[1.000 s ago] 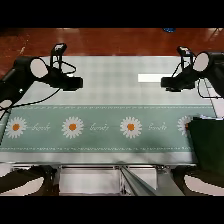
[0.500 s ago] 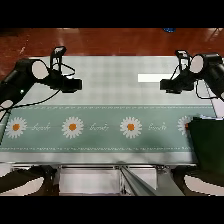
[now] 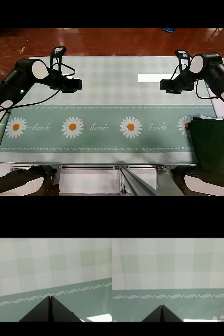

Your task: Fold the shirts.

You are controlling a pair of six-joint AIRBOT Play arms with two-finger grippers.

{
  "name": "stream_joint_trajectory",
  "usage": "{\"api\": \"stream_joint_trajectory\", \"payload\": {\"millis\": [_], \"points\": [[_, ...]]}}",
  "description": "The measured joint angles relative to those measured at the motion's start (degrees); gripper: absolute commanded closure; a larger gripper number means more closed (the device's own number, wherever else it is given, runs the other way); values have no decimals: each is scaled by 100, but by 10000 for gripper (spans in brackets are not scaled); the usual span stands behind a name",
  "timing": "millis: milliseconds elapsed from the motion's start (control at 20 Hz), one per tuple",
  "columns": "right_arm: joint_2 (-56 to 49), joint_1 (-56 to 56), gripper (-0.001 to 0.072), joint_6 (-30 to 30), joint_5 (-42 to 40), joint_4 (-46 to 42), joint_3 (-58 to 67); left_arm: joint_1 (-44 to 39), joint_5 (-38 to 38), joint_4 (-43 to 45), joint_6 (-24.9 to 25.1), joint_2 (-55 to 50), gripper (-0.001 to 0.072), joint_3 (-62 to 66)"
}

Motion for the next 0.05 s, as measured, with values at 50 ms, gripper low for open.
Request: {"api": "stream_joint_trajectory", "payload": {"millis": [50], "points": [[0,0,689,0,0,0,0,0,0,0,0,0,688,0]]}}
